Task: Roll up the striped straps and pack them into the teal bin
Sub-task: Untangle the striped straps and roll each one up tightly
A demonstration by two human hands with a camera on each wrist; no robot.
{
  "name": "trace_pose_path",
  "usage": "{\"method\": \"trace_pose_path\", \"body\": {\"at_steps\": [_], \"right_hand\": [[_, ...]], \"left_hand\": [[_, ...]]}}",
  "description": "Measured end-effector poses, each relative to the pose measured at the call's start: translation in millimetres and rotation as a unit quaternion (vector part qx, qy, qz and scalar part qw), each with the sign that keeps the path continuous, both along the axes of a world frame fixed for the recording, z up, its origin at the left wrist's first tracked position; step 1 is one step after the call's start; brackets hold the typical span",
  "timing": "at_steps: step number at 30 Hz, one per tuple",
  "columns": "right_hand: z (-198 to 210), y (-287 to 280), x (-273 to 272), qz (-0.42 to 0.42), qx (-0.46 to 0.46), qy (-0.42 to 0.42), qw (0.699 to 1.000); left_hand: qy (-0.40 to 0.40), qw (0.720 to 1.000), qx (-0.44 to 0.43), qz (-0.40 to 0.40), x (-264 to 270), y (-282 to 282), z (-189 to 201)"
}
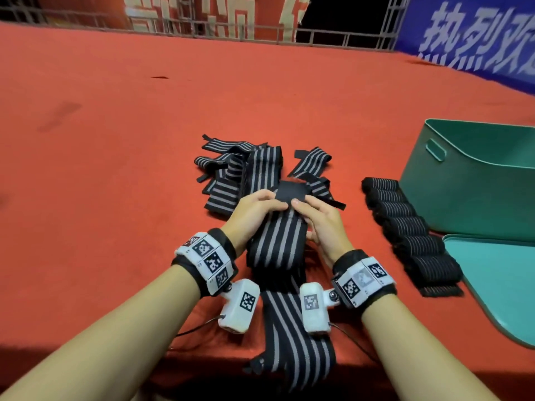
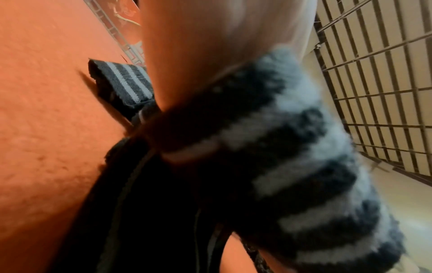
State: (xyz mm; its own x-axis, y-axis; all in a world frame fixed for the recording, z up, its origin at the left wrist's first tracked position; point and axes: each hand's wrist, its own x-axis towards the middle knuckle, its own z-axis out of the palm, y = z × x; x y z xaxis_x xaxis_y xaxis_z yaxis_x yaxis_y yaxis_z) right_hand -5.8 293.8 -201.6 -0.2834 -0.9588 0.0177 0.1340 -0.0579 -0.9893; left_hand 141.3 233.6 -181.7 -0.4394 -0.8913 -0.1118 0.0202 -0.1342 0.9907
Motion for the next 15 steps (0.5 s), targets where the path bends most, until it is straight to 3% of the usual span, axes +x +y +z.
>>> {"method": "trace_pose_path", "body": {"at_steps": [4,6,9,12,15], "right_hand": [[-1.1,3.5,-0.5,-0.035,-0.027,0.018,0.999],[3.1,4.5,-4.5,-0.044,-0.041,0.037,0.998],[15.0,3.9,-10.6,-0.045,-0.072,0.089,0.992],[29.2,2.7,-11.3,-0.042,-0.095,0.122,0.987],[41.4,2.2,-10.9,-0.05,-0.108,0.116,0.986]], "left_hand": [[0.017,0.999,-0.041,-0.004,1.3,7.6,-9.3],[0.036,0.996,-0.085,0.022,2.9,9.3,-11.4],[0.003,0.986,-0.151,0.068,4.4,9.1,-1.1],[-0.019,0.994,-0.094,0.045,2.7,2.5,7.5],[-0.02,0.998,-0.035,-0.042,3.3,7.7,9.6]]}}
